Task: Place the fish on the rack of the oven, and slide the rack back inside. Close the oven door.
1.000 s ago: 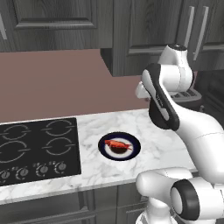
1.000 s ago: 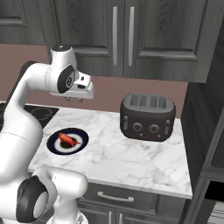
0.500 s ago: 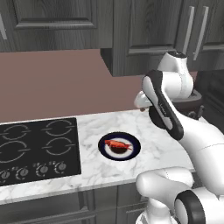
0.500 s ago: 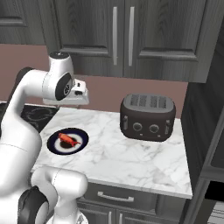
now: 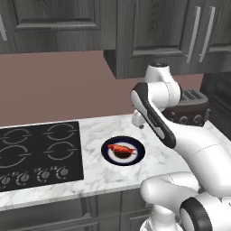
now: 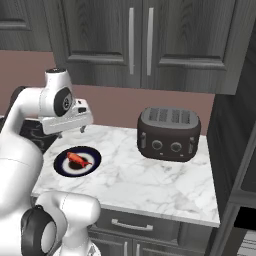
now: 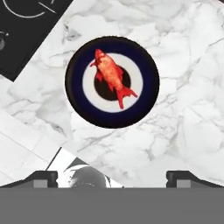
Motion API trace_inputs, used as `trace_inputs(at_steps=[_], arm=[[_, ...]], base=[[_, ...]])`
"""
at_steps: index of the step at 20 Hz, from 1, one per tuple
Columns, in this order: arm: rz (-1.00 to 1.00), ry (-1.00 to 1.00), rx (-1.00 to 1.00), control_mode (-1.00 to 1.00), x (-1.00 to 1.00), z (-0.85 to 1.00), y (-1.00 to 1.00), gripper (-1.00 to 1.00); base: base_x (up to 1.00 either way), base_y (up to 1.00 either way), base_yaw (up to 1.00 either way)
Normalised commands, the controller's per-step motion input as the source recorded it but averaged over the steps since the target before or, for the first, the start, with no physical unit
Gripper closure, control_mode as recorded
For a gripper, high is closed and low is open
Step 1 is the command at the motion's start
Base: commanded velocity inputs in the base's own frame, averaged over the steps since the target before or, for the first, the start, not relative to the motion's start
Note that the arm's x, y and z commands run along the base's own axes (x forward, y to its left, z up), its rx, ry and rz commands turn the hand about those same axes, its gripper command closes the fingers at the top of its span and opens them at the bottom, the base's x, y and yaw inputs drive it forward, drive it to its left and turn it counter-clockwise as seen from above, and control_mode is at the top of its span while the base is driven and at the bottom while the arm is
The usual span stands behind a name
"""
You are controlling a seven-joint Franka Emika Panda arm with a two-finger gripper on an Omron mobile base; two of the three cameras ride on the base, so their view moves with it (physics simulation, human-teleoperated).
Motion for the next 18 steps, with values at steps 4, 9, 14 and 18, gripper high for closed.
trace_inputs(at_steps=[4, 9, 14, 18], arm=[[0.21, 0.04, -0.18, -1.0, 0.0, -0.62, 0.21, -1.0], [0.16, 0.0, -0.08, -1.0, 0.0, -0.6, 0.04, -1.0], [0.07, -0.01, 0.0, -1.0, 0.0, -0.22, 0.0, -1.0], [0.0, 0.01, 0.0, -1.0, 0.01, -0.13, 0.0, -1.0]], base=[[0.0, 0.0, 0.0], [0.0, 0.0, 0.0], [0.0, 0.0, 0.0], [0.0, 0.0, 0.0]])
